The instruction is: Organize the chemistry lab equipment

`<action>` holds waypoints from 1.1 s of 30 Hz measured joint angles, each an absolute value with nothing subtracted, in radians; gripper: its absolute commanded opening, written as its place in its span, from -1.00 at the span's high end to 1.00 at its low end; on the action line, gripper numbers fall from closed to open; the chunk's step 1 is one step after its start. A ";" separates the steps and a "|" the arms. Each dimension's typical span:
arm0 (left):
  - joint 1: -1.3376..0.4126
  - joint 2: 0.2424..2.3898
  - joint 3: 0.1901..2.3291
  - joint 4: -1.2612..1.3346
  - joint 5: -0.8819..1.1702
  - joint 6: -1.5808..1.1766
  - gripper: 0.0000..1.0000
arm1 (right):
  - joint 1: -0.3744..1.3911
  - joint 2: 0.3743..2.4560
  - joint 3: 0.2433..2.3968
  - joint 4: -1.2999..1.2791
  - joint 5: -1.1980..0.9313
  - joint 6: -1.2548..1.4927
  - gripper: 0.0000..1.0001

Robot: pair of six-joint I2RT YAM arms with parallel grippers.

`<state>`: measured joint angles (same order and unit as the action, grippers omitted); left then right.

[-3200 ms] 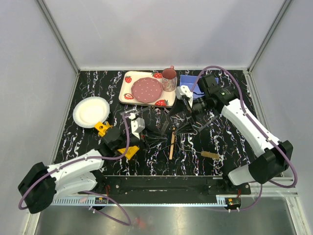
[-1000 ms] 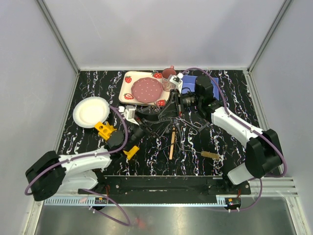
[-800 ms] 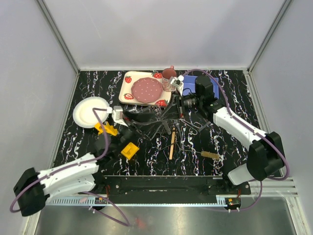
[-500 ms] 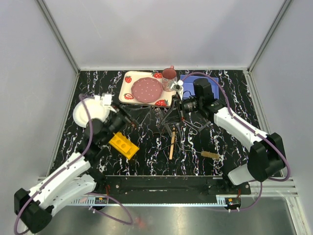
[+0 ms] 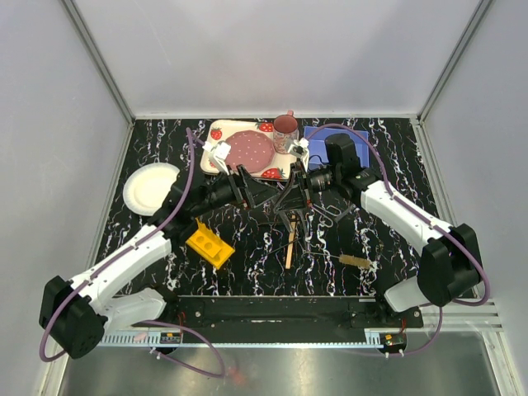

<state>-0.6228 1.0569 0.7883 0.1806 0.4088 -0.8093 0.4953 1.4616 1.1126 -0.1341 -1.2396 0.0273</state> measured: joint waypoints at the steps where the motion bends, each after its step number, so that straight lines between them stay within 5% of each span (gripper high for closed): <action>1: -0.623 1.061 0.791 0.178 0.414 -0.809 -0.51 | 0.495 1.462 1.113 -0.136 -1.240 0.026 0.85; 9: -0.644 1.081 0.815 0.143 0.414 -0.768 -0.08 | 0.497 1.462 1.113 -0.143 -1.240 0.022 0.84; 14: -0.673 1.103 0.845 0.120 0.411 -0.734 0.51 | 0.498 1.462 1.113 -0.147 -1.240 0.022 0.81; 19: -0.680 1.103 0.850 0.106 0.411 -0.706 0.67 | 0.498 1.462 1.113 -0.155 -1.240 0.023 0.67; 22: -0.681 1.103 0.850 0.105 0.410 -0.702 0.67 | 0.498 1.462 1.113 -0.160 -1.241 0.018 0.30; 27: -0.683 1.083 0.850 0.070 0.387 -0.683 0.67 | 0.499 1.462 1.121 -0.226 -1.235 -0.059 -0.79; 29: -0.682 1.057 0.846 0.046 0.369 -0.669 0.67 | 0.496 1.461 1.139 -0.297 -1.214 -0.125 -0.99; 33: -0.677 0.984 0.842 -0.028 0.321 -0.621 0.67 | 0.466 1.425 1.151 -0.435 -1.166 -0.268 -0.99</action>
